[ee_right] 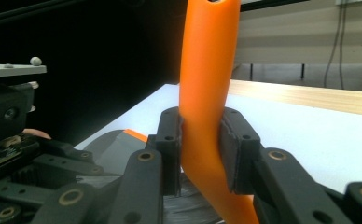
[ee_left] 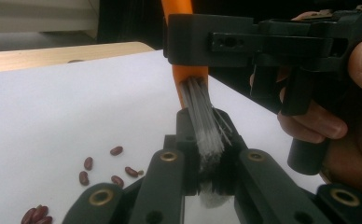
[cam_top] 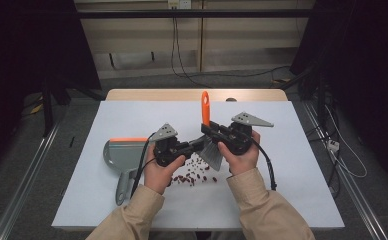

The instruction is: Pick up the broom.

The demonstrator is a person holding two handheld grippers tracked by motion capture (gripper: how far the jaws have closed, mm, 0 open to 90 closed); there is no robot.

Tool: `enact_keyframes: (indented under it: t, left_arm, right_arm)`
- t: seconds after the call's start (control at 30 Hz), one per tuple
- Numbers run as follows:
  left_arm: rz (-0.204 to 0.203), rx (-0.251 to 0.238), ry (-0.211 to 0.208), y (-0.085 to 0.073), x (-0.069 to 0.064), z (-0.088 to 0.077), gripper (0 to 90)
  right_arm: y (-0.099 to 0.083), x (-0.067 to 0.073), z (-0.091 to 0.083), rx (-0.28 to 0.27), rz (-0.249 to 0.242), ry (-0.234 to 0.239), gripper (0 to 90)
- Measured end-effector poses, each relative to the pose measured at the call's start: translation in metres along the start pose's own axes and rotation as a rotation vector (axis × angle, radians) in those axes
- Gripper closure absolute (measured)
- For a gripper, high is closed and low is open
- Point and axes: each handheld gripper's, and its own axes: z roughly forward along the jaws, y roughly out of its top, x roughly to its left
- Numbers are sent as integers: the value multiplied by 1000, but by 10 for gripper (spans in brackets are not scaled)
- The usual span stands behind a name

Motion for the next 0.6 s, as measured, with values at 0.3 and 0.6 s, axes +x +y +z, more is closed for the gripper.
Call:
enact_keyframes:
  t: [0.3, 0.6]
  left_arm:
    - [7, -11, 4, 2, 1, -4, 851]
    - [19, -12, 3, 5, 6, -11, 851]
  right_arm:
    - [-5, -13, -10, -37, 8, 55, 474]
    - [-15, -39, -25, -10, 58, 101, 327]
